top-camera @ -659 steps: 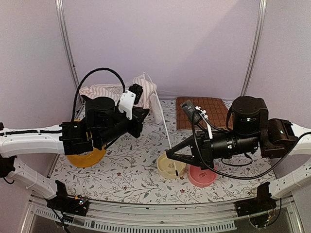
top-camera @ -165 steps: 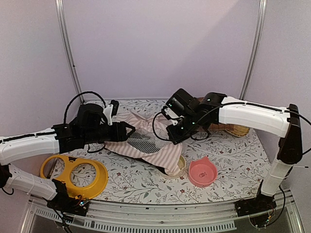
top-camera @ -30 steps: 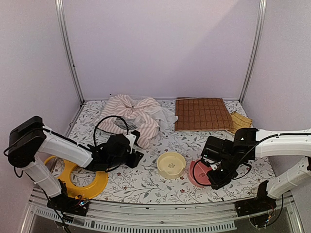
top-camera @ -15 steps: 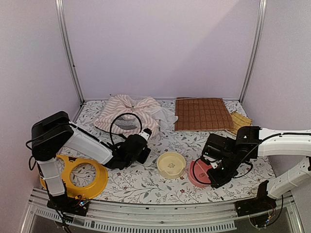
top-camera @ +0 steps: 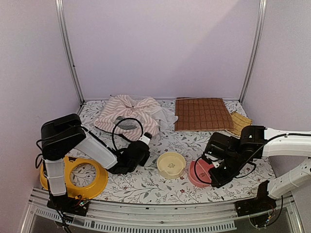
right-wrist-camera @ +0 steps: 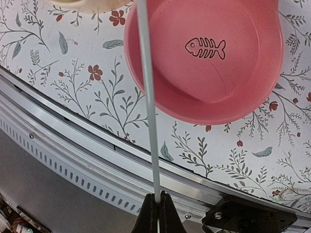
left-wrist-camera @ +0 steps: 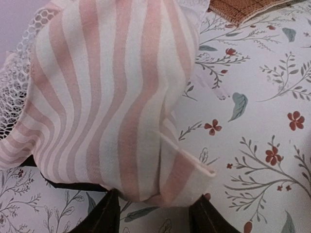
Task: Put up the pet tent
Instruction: Pick up the tent fabric from the tent.
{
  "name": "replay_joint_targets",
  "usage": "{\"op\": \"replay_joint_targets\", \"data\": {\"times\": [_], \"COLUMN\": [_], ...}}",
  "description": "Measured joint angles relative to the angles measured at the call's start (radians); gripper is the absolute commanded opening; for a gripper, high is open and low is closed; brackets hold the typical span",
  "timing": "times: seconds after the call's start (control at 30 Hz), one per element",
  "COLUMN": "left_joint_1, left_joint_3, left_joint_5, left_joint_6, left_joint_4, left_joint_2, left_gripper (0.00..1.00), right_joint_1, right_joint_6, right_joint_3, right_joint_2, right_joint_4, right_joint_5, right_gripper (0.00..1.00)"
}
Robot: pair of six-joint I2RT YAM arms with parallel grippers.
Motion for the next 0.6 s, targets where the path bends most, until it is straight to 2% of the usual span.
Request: {"op": "replay_joint_targets", "data": {"times": [0.1,0.27,0.47,0.6], "left_joint_1": [0.0,0.0,-0.005,-0.033], "left_joint_3": [-0.014,-0.077,-0.138,-0.16], "left_joint_5": [-0.023,-0.045,-0.043,-0.036], "left_joint_6": [0.026,0.09,0.156,0.194], "left_joint_4": [0.051,0.152,0.228,0.259], "left_joint_2": [0.015,0.005,-0.129,-0.249], "left_gripper": [0.19,0.0,0.0,0.0], "right_joint_1": [0.003,0.005,0.018,0.023], "right_joint_6": [0.004,0.006,0.005,0.005], "right_joint_3": [0.002,0.037,0.075,0.08], "right_joint_2": [-0.006,-0.009,-0.009,-0.008], "right_joint_4": [-0.001,-0.003,0.021,0.095], "right_joint_5": [0.0,-0.017,-0.041,-0.078], "right_gripper": [0.0,0.0,0.0,0.0]}}
